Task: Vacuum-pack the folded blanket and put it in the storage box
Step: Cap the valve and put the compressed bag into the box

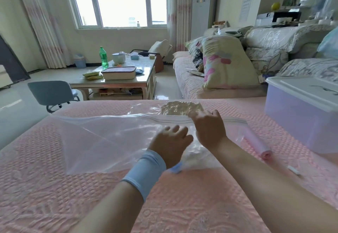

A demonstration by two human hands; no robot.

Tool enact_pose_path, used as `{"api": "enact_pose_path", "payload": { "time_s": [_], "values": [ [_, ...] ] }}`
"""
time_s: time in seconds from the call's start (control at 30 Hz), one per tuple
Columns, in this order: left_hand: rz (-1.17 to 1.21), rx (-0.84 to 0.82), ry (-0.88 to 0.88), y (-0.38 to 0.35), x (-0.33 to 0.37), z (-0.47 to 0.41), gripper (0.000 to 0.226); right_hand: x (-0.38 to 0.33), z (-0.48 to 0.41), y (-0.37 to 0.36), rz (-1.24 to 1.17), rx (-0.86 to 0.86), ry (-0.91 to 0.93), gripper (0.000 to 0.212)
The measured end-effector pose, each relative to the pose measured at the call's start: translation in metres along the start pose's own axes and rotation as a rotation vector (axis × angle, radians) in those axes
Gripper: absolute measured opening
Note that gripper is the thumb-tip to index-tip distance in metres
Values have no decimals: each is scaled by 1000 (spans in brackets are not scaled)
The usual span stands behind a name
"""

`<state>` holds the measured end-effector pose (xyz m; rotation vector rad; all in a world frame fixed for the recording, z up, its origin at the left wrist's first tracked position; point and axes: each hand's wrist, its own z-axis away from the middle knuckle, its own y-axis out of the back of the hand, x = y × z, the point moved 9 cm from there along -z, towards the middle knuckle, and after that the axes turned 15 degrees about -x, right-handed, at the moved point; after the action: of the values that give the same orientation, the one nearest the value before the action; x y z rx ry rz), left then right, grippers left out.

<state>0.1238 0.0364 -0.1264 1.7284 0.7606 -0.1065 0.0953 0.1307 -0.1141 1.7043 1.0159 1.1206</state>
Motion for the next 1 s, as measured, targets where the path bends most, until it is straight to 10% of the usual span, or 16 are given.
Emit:
{"api": "enact_pose_path", "payload": {
  "time_s": [0.13, 0.33, 0.43, 0.57, 0.77, 0.9, 1.0],
  "values": [
    [122, -567, 521, -87, -59, 13, 68, 18, -20, -17, -88, 47, -63, 37],
    [505, -799, 490, -167, -82, 6, 75, -2, -10, -20, -75, 203, 47, 46],
    [660, -785, 435, -186, -86, -1, 80, -24, -13, -58, -140, -95, 48, 29],
    [981, -512, 461, -189, -94, -4, 69, -19, -15, -126, -379, -569, -50, 69],
    [335, -507, 506, -153, -100, -17, 64, -16, -29, -132, -497, -589, 9, 78],
    [484, -526, 483, -152, -85, -11, 55, -11, -24, -111, -648, -454, 123, 71],
    [611, -517, 516, -156, -88, -5, 61, -21, -10, -95, -323, -389, 303, 83]
  ]
}}
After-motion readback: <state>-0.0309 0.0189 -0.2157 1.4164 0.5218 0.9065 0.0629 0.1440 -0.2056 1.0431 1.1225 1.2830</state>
